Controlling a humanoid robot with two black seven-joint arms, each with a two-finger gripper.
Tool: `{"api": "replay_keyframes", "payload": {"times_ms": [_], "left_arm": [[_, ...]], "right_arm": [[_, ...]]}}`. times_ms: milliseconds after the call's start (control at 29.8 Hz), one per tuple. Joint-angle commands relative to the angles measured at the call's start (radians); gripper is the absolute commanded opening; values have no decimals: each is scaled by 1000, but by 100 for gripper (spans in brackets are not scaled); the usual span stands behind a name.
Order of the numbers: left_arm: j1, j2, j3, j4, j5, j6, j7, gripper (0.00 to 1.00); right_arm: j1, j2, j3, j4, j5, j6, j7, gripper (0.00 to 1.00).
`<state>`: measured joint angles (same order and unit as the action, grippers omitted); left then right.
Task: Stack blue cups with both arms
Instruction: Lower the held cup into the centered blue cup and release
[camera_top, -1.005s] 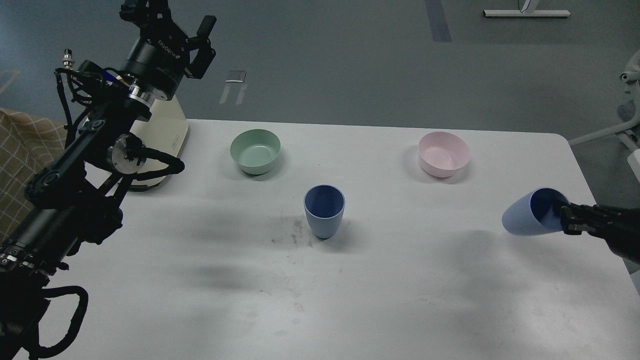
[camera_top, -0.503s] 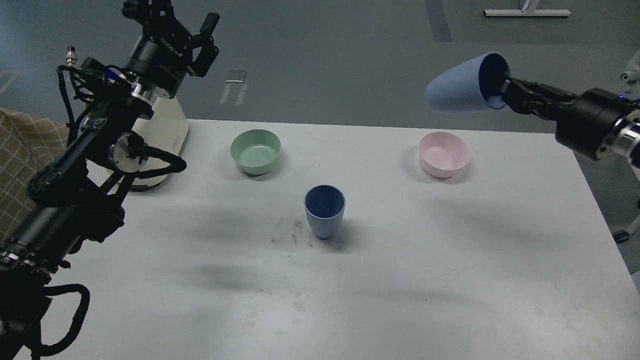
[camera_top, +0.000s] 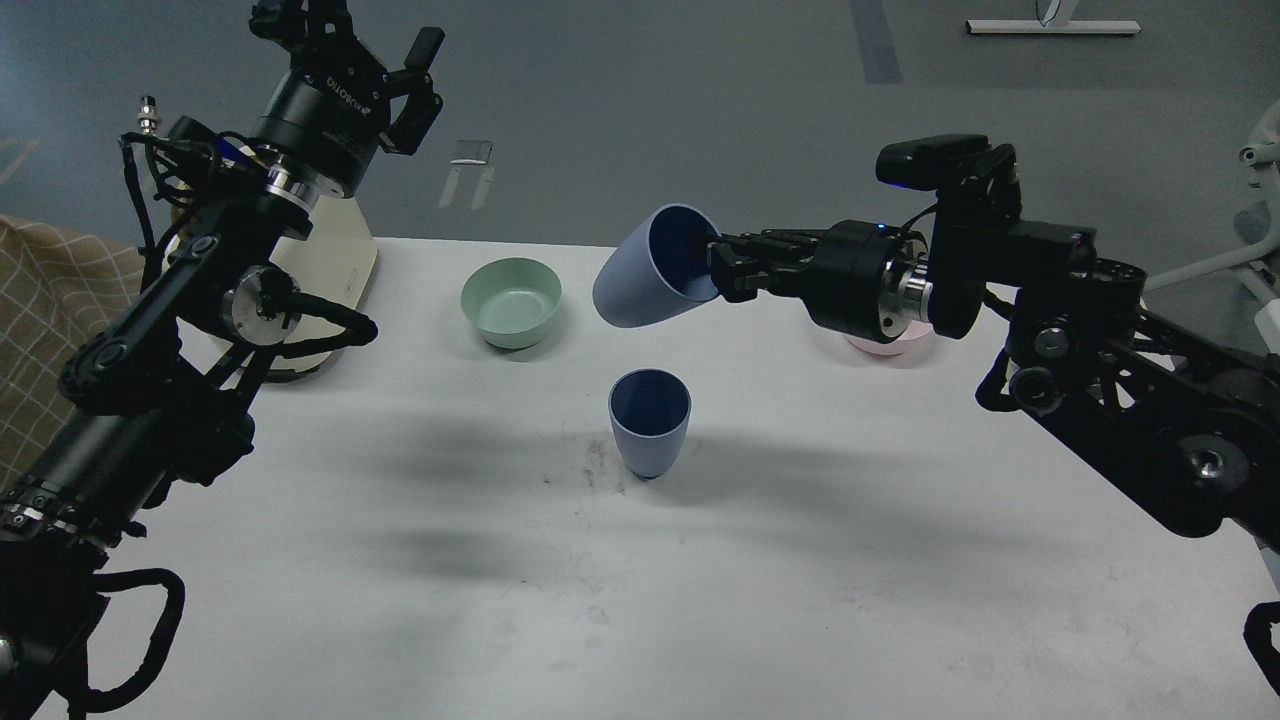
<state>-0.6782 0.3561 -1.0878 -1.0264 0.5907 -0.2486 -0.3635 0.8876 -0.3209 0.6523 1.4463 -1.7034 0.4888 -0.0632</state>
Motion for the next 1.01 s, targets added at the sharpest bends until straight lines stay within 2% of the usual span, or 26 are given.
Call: {"api": "replay_keyframes", "payload": {"times_ms": [0, 235, 469, 972], "left_arm": [[-1, 1, -1, 0, -2, 0, -2, 98], [-1, -2, -3, 0, -2, 2, -3, 98], [0, 0, -1, 0, -3, 2, -3, 98], [0, -3, -1, 0, -2, 0, -3, 98]], "right_arm": [[5, 14, -52, -1, -16, 0, -13, 0], [13, 2, -97, 3, -27, 0, -29, 0], [11, -41, -94, 6, -21, 0, -29, 0], [-22, -43, -99, 12, -18, 0, -29, 0]]}}
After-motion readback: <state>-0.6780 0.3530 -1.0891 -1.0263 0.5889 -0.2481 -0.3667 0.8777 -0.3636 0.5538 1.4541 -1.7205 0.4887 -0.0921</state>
